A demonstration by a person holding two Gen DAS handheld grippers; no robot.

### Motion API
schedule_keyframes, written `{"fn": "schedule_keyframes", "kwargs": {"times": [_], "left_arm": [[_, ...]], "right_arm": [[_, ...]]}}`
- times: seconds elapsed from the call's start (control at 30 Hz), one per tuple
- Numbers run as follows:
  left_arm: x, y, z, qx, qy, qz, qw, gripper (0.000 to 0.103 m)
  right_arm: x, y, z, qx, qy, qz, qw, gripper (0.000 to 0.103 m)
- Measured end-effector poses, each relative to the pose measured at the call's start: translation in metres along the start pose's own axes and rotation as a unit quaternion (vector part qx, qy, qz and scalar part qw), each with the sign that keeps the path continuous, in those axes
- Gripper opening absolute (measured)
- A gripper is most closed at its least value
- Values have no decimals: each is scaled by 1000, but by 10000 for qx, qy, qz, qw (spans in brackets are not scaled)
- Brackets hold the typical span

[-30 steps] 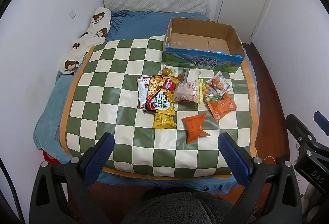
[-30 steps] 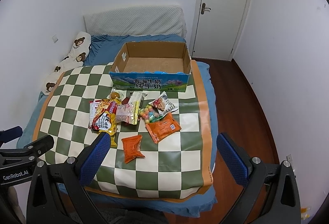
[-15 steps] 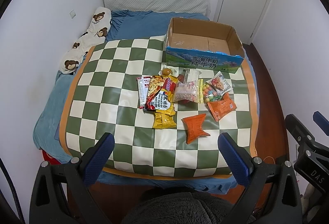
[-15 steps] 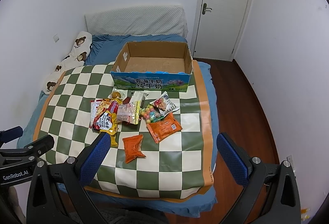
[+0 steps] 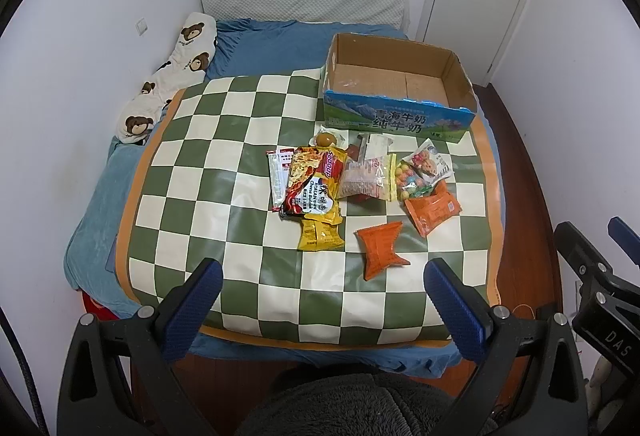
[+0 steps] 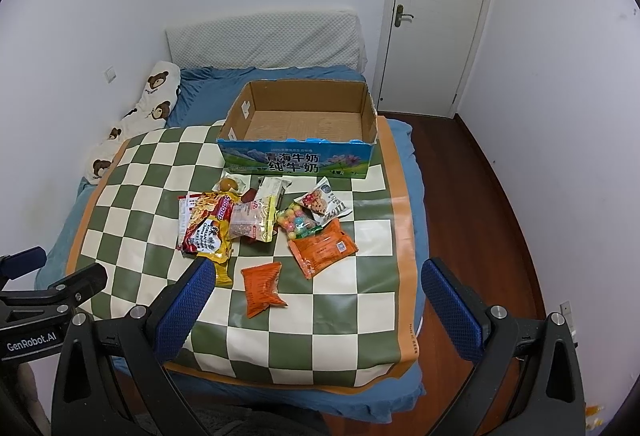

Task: Organize snacks

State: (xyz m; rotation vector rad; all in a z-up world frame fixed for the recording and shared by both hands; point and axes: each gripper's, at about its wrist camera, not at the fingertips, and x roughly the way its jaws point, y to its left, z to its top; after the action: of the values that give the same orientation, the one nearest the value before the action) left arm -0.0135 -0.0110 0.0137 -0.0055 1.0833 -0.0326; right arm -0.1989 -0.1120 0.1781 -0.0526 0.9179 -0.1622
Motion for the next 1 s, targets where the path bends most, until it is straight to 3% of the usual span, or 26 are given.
{"fn": "schedule_keyframes", "kwargs": {"times": [0.73,0.9,1.0], "left_arm": [[5,2,0,-42,39,-12,10000,103],[52,15,17,-224,144,209,9994,103],[92,29,26,-279,214,559,9978,103]], "right_arm": [[6,9,0,50,92,18,9999,103],[34,11,4,113,287,115,9995,103],[77,11,10,175,577,353,9976,103]]}}
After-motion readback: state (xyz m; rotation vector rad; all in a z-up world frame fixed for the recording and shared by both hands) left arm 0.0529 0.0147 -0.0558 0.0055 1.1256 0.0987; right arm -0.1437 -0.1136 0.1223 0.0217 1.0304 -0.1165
